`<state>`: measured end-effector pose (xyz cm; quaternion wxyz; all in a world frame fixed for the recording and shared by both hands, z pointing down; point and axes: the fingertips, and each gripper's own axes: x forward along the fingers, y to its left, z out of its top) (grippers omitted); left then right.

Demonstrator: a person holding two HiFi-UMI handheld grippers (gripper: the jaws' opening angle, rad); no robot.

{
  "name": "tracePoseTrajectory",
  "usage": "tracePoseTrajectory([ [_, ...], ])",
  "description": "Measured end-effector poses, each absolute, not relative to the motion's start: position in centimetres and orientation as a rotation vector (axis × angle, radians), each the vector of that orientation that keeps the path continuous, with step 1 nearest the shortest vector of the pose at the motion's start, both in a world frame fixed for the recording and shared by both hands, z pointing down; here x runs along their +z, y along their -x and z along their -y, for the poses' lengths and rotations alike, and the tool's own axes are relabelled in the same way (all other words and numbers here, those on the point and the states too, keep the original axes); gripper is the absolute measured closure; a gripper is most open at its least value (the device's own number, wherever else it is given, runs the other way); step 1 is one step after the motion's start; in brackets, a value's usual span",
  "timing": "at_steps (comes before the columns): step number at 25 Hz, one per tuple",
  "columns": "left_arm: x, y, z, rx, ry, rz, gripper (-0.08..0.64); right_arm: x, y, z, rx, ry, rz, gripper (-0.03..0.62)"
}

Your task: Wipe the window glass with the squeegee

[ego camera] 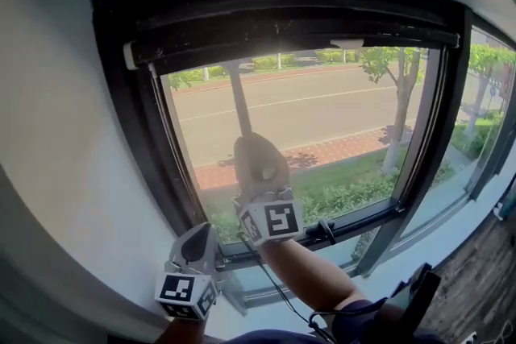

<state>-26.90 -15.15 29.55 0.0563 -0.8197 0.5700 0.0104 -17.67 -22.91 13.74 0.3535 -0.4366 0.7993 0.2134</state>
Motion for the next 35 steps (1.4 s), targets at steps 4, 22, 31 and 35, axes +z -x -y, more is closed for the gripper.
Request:
tracePoseTrajectory([
  [4,29.7,26.7,15.7,0.029,2.521,-1.700,0.569,13.7,17.7,23.2,0.562,1.150,-2.067,0.491],
  [22,31.5,26.3,15.7,-0.036,2.557,-1.635,0.569,17.6,16.5,23.2,0.549,1.238,-2.104,0.491],
  [31,32.7,25.4,15.0,-0.006,2.593,-1.634,0.569,21.2,16.3,22.2,0.515,1.267,-2.153,0.491],
  [35,33.2,25.2,14.7,-0.006,2.609,-1.637,0.569,22.6,16.0,22.1,0.488,1.286,-2.166,0.491],
])
